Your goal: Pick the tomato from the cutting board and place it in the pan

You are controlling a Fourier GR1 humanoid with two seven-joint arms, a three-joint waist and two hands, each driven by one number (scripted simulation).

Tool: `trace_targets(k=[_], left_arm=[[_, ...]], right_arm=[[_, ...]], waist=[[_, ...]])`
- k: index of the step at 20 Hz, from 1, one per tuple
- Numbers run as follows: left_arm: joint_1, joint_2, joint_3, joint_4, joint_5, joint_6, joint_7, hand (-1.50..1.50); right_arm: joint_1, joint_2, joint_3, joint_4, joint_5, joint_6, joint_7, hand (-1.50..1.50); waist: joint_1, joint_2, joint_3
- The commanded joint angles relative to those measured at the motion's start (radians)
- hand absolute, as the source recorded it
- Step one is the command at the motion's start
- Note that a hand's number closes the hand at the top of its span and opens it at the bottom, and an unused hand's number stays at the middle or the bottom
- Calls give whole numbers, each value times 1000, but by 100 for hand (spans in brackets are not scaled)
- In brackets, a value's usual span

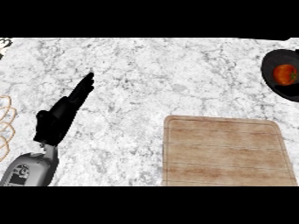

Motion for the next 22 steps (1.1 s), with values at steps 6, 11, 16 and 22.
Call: trace_targets(k=[6,11,16,22], left_arm=[[-24,3,20,0,7,1,13,0],[0,-6,5,7,-5,3,3,0],[-1,20,35,-5,2,-3,14,0],[52,19,23,-20,5,-18,5,0]], right_arm=[[-5,-7,-214,-26,-218,119,-168,-150],[-7,-72,-307,-5,-317,308,-185,-150],[79,-111,-338,8,-351,471,-270,-150],[191,-112,-369,-17,-383,552,-452,-150]], waist=[[-10,3,6],[-14,0,4],[-22,-6,3],[-26,-13,2]])
